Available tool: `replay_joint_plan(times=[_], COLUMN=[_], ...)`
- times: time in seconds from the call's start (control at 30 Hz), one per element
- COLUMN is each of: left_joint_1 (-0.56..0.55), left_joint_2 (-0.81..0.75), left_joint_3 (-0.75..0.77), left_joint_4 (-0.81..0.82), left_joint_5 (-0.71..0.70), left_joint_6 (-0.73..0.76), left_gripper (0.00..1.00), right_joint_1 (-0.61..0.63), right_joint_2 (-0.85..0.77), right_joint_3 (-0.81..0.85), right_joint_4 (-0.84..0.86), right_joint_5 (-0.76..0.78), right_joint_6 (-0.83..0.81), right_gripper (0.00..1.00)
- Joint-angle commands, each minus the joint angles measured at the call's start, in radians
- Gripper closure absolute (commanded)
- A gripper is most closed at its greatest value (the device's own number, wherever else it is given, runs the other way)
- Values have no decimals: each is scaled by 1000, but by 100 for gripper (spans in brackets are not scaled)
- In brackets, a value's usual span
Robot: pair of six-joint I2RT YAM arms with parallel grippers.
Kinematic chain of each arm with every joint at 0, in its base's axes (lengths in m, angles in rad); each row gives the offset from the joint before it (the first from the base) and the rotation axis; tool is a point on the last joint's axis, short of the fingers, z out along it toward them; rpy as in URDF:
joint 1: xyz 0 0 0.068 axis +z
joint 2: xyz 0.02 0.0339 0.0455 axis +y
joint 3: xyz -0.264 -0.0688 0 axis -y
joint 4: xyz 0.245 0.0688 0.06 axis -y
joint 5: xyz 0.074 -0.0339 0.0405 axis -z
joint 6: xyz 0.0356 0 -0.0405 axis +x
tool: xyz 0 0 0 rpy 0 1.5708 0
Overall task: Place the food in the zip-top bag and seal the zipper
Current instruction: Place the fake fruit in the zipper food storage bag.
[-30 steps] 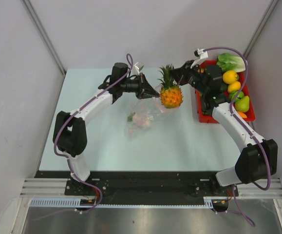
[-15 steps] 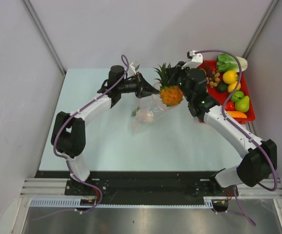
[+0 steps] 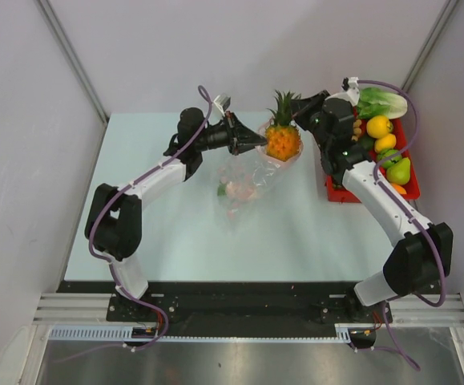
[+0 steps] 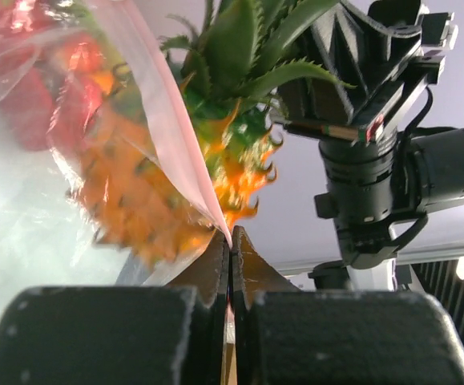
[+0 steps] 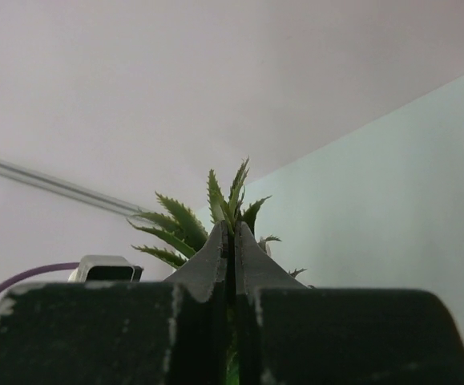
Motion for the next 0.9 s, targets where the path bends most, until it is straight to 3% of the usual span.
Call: replay_joint_plan(times=[0.0,0.13,0.3,0.5,0.6,0.63,0.67,0.73,0.77,0.87], left_joint_1=[-13,-12,-4,-1,0,0,-1,-1,-1,-6], left_joint_2=[-24,-36,-64,-71,-85,-93,-96,-102,-106,-122], left_joint_3=[8,14,7,28,59,63,69,86,89,109], left_joint_4=[156,167,185,227,104,78,43,14,8,-77], left_joint_5=[18,22,26,57,69,72,74,84,91,95], left_joint_6=[-83,-84,-58,37,170,199,224,276,308,417], left_gripper=[100,100,100,100,100,100,99,100,100,100], right_joint_1=[54,83,77,19,-28,-41,-47,-77,-93,-171], right_joint_2=[20,-3,-36,-84,-113,-119,-127,-132,-144,-167], right_joint_3=[11,-126,-152,-150,-150,-150,-150,-150,-149,-140], right_joint_4=[118,228,192,210,210,166,134,92,89,78], right_joint_5=[-37,-89,-191,-483,-668,-707,-731,-868,-901,-932], right_joint_6=[-60,-172,-191,-240,-267,-298,-321,-352,-355,-347], right_gripper=[100,100,100,100,100,92,63,34,5,7])
